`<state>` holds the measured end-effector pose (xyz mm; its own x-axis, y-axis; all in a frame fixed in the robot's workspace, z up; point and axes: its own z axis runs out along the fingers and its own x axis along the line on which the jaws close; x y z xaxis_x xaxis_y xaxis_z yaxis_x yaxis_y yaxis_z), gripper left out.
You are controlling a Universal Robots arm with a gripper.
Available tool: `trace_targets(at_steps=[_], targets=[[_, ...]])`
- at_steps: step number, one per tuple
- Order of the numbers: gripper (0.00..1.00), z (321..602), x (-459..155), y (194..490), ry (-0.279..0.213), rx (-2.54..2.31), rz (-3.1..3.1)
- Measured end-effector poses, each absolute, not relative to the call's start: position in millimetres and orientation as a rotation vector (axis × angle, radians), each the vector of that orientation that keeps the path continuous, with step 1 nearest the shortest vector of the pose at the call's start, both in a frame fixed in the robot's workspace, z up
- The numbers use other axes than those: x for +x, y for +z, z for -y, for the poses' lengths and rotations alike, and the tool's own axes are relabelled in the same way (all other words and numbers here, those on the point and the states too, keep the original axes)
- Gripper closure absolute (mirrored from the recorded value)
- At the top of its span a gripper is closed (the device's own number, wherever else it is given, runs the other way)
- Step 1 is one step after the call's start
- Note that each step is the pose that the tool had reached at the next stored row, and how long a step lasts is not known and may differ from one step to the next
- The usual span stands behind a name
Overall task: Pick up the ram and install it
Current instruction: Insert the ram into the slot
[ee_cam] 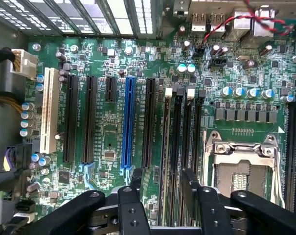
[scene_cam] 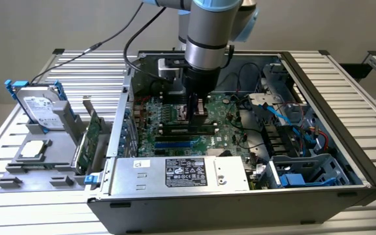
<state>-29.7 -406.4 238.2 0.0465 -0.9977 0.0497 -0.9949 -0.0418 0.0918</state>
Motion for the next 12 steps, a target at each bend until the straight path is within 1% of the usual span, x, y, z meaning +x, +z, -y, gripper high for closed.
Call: trace_targets(at_steps=[5,9,11,12], targets=[[0.55,406,-30,259,-0.047,2.195,2.099],[0.55,406,-30,260,-0.048,2.195,2.099],[0.56,406,-30,260,-0.048,2.195,2.099],[0.63,406,-30,260,-0.048,2.195,2.099]])
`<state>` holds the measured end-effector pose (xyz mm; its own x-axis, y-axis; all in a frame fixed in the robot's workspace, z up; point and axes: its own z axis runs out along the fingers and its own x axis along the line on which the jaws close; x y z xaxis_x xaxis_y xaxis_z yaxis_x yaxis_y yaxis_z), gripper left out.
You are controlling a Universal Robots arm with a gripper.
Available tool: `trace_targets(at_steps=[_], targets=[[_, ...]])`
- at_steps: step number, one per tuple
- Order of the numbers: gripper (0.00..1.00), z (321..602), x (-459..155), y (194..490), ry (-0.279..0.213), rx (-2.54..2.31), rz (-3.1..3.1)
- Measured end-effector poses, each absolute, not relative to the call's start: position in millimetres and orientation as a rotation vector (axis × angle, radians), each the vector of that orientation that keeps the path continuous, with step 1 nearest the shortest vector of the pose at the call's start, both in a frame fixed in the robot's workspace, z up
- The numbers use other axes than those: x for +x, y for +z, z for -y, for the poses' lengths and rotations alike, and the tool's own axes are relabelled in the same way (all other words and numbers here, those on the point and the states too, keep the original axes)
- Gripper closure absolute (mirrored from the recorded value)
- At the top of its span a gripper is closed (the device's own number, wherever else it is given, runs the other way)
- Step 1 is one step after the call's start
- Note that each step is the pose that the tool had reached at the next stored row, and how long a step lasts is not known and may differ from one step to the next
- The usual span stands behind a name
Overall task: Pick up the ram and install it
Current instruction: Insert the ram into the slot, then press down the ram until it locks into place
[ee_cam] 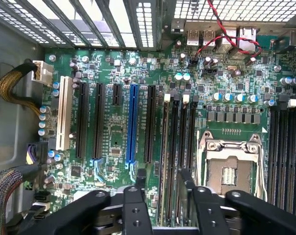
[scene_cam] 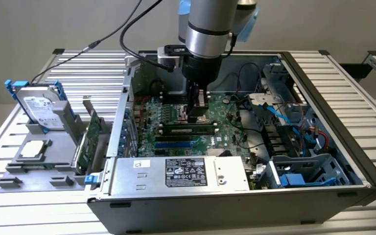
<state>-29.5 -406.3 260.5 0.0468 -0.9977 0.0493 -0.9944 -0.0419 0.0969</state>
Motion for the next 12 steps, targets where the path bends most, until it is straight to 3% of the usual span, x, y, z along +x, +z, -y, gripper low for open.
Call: trace_targets(at_steps=[1,2,5,12], targets=[[0.69,406.3,-29.5,260.5,-0.048,2.195,2.099],[0.69,406.3,-29.5,260.5,-0.048,2.195,2.099],[0.87,406.3,-29.5,260.5,-0.048,2.195,2.099],[0.89,406.3,-29.5,260.5,-0.048,2.195,2.099]])
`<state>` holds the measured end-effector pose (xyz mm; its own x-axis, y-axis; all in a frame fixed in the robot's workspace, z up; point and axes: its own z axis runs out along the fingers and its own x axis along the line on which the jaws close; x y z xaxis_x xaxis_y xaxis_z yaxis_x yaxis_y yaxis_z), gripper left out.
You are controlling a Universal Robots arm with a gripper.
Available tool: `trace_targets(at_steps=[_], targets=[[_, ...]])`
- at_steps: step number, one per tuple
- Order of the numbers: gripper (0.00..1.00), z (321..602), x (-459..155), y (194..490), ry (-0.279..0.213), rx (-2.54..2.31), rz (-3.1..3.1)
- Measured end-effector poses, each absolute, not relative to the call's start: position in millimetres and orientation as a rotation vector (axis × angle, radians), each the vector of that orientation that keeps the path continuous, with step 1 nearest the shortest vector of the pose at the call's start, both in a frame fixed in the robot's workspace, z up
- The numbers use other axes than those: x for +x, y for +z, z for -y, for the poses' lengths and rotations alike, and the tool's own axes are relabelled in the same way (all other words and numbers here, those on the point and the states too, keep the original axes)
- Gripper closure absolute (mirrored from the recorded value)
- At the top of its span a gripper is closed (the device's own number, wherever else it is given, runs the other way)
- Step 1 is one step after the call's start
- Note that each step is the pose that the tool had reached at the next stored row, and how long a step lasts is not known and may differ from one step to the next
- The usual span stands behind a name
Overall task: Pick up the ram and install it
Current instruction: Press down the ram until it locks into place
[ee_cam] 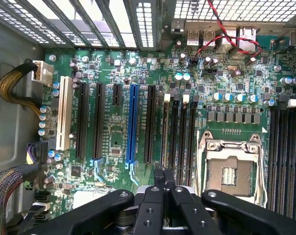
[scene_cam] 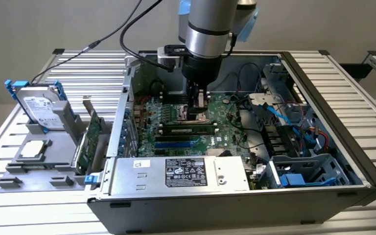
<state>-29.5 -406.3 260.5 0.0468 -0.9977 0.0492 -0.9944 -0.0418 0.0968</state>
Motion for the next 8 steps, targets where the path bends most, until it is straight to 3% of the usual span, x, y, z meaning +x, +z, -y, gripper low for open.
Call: trace_targets(at_steps=[8], targets=[[0.89,406.3,-29.5,260.5,-0.048,2.195,2.099]])
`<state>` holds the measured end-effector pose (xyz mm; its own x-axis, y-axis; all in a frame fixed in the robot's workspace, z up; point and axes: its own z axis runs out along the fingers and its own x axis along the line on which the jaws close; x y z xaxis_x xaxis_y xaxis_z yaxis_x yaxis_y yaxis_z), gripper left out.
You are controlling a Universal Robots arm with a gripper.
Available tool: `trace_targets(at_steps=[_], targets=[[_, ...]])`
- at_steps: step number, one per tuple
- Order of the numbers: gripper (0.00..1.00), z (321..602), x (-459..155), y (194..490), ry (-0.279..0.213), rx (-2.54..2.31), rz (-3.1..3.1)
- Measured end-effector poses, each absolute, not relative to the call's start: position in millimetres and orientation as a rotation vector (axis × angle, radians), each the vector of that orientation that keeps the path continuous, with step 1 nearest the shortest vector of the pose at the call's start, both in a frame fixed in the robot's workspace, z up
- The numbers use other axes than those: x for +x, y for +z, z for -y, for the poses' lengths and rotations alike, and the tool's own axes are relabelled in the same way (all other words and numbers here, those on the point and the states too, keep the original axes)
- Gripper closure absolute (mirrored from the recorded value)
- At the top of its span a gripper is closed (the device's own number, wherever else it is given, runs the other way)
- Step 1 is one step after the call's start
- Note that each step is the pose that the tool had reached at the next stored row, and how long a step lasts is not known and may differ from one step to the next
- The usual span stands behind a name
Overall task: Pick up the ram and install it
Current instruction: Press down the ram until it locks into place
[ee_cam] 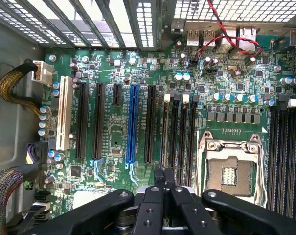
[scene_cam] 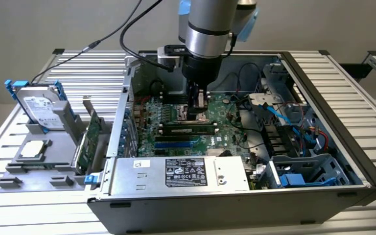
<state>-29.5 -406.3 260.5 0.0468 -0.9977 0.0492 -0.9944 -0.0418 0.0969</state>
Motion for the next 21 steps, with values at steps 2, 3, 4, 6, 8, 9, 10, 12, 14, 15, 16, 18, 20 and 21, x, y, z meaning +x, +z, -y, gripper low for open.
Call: trace_targets(at_steps=[2,3,4,6,8,9,10,12,14,15,16,18,20,21], targets=[[0.89,406,-30,260,-0.048,2.195,2.099],[0.89,406,-30,258,-0.048,2.194,2.099],[0.89,406,-29,257,-0.048,2.195,2.099],[0.89,406,-29,253,-0.048,2.195,2.099],[0.89,406,-30,249,-0.048,2.195,2.1],[0.89,406,-30,248,-0.049,2.196,2.1],[0.89,406,-30,246,-0.05,2.197,2.101],[0.89,406,-30,244,-0.054,2.2,2.104],[0.89,406,-30,241,-0.059,2.204,2.107],[0.89,406,-30,240,-0.062,2.206,2.108],[0.89,406,-30,239,-0.065,2.208,2.111],[0.89,406,-29,239,-0.064,2.209,2.112],[0.89,406,-30,238,-0.062,2.209,2.114],[0.89,406,-29,238,-0.061,2.209,2.116]])
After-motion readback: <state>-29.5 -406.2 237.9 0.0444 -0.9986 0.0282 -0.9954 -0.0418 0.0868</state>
